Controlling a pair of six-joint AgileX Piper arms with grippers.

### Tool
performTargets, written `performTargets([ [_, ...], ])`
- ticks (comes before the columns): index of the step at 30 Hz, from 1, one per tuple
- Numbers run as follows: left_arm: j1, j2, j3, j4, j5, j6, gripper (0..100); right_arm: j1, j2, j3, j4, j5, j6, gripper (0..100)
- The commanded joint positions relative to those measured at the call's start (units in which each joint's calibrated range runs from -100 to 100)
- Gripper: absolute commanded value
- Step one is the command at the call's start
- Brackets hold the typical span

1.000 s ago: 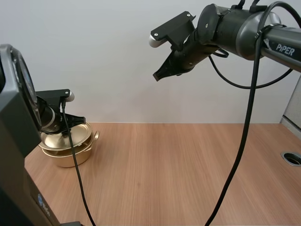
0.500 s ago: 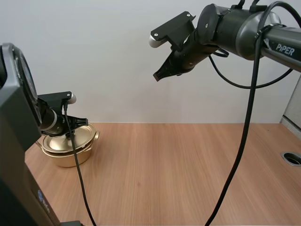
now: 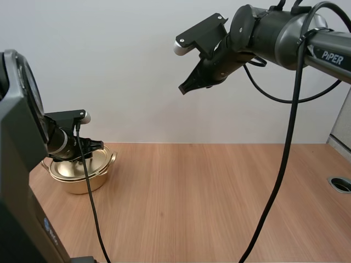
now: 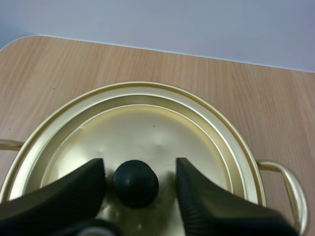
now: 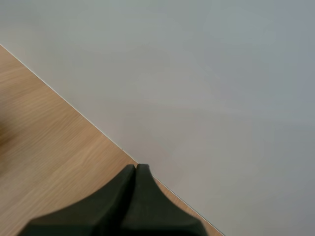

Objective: Open the pot, put the car inside, and close it

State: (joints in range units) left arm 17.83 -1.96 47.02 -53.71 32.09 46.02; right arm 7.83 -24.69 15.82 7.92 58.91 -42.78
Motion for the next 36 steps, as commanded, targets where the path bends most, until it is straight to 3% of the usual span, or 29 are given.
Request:
performTargets([
  [1,-0.02,-1.60,0.01,1.25,0.54,0.00,100,-0.03,0.02,0.01,-0.05,-0.03,-0.02,0],
  [6,-0.02,-6.68,0.01,1.25,-0.90,-1.69,100,-0.03,0.02,0.01,-2.40,-1.30,0.11,0],
  [9,-0.02,-19.50,0.01,-5.61,-0.96,-1.35,100,-1.10,0.02,0.29,-6.60,-2.26,3.54,0],
  [13,-0.10,-31.11,0.01,-12.00,12.67,4.42,100,-5.00,-0.23,2.69,-1.58,-7.94,3.13,0],
  [17,-0.10,-35.72,0.01,-13.64,18.27,5.06,100,-7.72,-1.59,6.10,5.11,-12.50,-1.18,0],
  [21,-0.10,-43.80,0.01,-15.72,24.63,5.06,100,-11.05,-5.70,13.09,17.03,-19.54,-12.82,0],
  [24,-0.10,-61.46,0.25,-16.54,36.67,4.53,100,-12.71,-17.99,29.24,48.95,-21.86,-38.83,0],
  [25,-0.10,-64.12,0.25,-16.24,42.82,3.15,100,-12.71,-21.91,32.76,57.62,-20.36,-42.67,0],
  [26,-0.10,-65.65,0.25,-15.42,48.67,1.73,100,-12.71,-24.24,34.82,62.55,-18.64,-42.67,0],
  [30,-0.10,-70.14,0.25,-14.67,67.91,-4.67,100,-12.71,-29.04,37.88,64.62,-11.88,-42.58,0],
  [34,-0.10,-74.31,0.25,-18.15,67.91,-8.85,100,-12.71,-32.33,38.03,61.19,-15.59,-42.58,0],
  [36,0.00,-77.13,0.25,-18.14,58.76,-11.08,100,-12.71,-33.34,38.03,60.80,-20.61,-42.58,0],
])
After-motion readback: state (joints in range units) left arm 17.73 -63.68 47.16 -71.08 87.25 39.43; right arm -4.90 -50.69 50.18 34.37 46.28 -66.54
